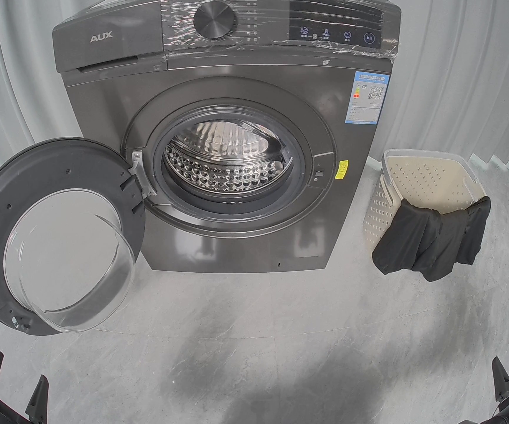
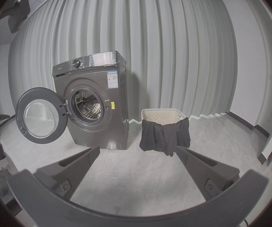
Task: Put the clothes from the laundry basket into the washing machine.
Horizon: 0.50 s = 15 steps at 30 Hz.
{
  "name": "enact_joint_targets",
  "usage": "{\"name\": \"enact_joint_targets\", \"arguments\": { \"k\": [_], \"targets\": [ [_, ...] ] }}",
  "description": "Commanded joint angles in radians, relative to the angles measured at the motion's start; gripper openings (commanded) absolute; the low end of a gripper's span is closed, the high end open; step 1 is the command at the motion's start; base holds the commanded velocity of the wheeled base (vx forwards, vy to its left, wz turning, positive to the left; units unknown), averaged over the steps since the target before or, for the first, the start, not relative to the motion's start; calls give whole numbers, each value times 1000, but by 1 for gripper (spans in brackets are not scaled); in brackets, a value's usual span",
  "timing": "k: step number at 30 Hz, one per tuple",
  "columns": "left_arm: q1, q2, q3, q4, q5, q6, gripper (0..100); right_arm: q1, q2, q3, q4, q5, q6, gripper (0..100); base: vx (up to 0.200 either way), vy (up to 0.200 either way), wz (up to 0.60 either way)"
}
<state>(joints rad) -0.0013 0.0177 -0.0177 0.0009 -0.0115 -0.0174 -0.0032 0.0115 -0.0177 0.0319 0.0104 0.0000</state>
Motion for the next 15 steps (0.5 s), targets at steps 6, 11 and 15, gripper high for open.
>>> {"name": "enact_joint_targets", "arguments": {
  "k": [6,11,15],
  "targets": [
    [0,-18,16,1,-1,1,100,0,-7,5,0,0,0,100,0,-200,0],
    [0,-16,16,1,-1,1,100,0,-7,5,0,0,0,100,0,-200,0],
    [0,-16,16,1,-1,1,100,0,-7,5,0,0,0,100,0,-200,0]
  ]
}}
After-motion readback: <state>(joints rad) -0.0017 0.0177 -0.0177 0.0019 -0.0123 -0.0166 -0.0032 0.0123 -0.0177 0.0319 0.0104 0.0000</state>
